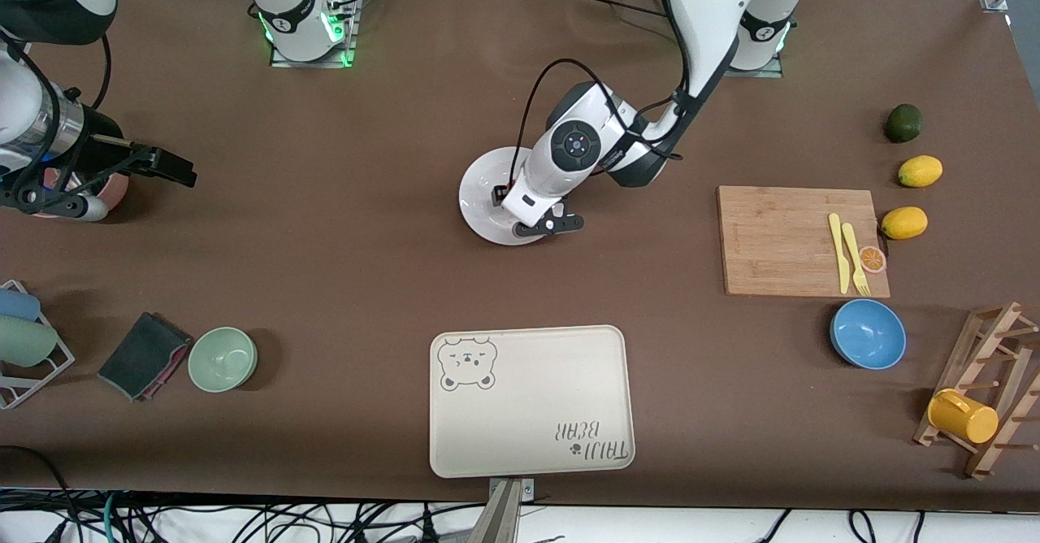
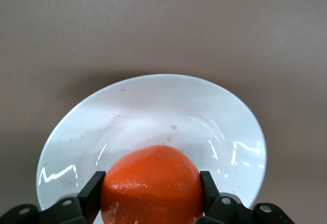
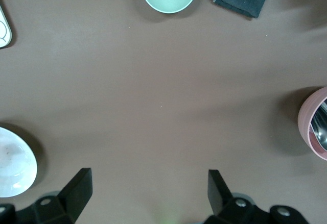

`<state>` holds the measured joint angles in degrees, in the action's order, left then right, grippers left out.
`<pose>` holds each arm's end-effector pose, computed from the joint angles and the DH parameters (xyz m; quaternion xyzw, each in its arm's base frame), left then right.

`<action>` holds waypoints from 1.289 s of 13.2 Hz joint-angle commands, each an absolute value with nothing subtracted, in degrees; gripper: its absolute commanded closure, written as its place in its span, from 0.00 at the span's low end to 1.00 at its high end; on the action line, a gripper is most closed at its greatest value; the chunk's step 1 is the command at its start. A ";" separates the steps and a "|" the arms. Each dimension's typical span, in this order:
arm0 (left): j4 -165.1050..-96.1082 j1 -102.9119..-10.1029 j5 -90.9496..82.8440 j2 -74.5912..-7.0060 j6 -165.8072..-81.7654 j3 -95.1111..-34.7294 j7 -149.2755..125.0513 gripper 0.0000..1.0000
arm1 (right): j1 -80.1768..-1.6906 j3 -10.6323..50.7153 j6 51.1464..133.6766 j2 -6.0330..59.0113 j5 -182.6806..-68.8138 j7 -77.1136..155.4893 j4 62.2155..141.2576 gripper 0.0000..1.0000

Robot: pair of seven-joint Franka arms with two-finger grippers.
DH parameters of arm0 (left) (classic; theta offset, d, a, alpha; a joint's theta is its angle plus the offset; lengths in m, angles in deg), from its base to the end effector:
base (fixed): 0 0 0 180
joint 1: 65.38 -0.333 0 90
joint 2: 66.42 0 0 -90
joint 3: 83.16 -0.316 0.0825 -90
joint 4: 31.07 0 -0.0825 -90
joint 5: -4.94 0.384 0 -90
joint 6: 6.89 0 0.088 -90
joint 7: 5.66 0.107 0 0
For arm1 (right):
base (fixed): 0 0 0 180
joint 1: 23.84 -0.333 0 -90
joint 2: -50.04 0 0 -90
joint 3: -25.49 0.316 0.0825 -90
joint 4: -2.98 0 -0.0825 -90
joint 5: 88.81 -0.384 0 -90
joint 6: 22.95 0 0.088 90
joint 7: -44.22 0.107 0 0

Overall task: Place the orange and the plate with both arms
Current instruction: 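Carry the orange with the left gripper and lower it onto the plate, then open the left gripper and withdraw while the right gripper reaches toward the plate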

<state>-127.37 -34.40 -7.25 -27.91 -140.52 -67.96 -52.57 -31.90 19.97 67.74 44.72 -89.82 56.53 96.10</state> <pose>0.4825 -0.4796 0.2221 0.9816 0.1067 -0.1170 0.1064 0.5753 0.0295 0.5476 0.9940 -0.0858 -0.0674 0.0044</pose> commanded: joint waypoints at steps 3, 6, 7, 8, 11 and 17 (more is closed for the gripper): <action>-125.73 -34.00 -7.98 -27.22 -139.87 -68.92 -53.38 0.00 | -31.57 20.13 67.14 44.86 -90.66 55.73 95.97 0.00; -125.73 -34.97 -7.98 -30.02 -137.68 -69.18 -53.56 0.00 | -31.57 20.13 67.14 44.86 -90.66 55.73 95.97 0.00; -125.73 -36.02 -7.98 -31.95 -135.32 -69.36 -53.91 0.00 | -31.57 20.04 67.14 44.86 -90.66 55.73 95.97 0.00; -125.64 -37.77 -7.72 -33.97 -132.08 -69.62 -53.91 0.00 | -31.57 20.13 67.14 44.86 -90.75 55.82 95.97 0.00; -125.55 -42.25 -0.27 -39.68 -124.33 -69.36 -53.47 0.00 | -31.48 20.13 67.23 43.19 -92.05 55.73 95.88 0.00; -125.20 -53.76 0.98 -48.75 -115.53 -69.45 -38.23 0.00 | -31.74 20.30 67.40 38.27 -107.15 54.68 98.85 0.00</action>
<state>-124.10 -49.87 0.16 -45.97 -118.08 -69.86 -45.74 -31.96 20.07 67.25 39.90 -102.81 56.21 97.20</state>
